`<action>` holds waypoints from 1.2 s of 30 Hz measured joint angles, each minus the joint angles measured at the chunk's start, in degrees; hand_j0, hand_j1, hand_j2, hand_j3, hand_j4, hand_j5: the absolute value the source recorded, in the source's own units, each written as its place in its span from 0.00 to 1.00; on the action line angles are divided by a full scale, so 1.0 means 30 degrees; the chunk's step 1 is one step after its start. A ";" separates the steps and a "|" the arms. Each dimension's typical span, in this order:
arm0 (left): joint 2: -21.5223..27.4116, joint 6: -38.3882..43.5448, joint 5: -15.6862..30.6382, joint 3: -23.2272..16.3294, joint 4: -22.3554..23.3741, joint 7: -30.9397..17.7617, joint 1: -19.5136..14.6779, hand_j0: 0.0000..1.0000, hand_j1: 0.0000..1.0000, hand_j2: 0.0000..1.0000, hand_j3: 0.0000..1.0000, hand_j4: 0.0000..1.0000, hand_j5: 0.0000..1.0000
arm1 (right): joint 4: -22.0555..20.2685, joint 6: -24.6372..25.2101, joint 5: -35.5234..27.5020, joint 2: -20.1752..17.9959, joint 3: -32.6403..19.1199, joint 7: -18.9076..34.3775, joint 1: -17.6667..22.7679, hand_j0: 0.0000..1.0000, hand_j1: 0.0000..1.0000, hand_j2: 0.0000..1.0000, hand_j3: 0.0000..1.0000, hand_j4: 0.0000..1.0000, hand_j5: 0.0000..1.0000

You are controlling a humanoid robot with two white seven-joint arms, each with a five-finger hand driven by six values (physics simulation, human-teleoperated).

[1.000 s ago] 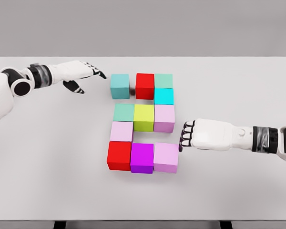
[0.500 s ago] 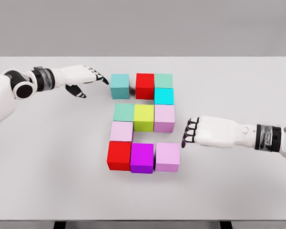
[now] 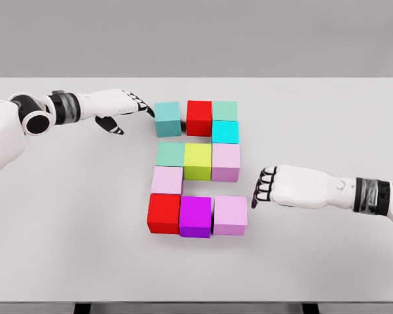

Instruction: Assemble the squares on the desktop into the number 2

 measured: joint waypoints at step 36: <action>-0.0501 0.0000 -0.0055 0.0050 0.0090 -0.0297 -0.0088 0.85 0.85 0.85 0.85 0.85 0.85 | 0.0401 0.0001 -0.0001 0.0097 -0.0858 -0.0019 0.0557 0.63 0.63 0.63 0.63 0.63 0.63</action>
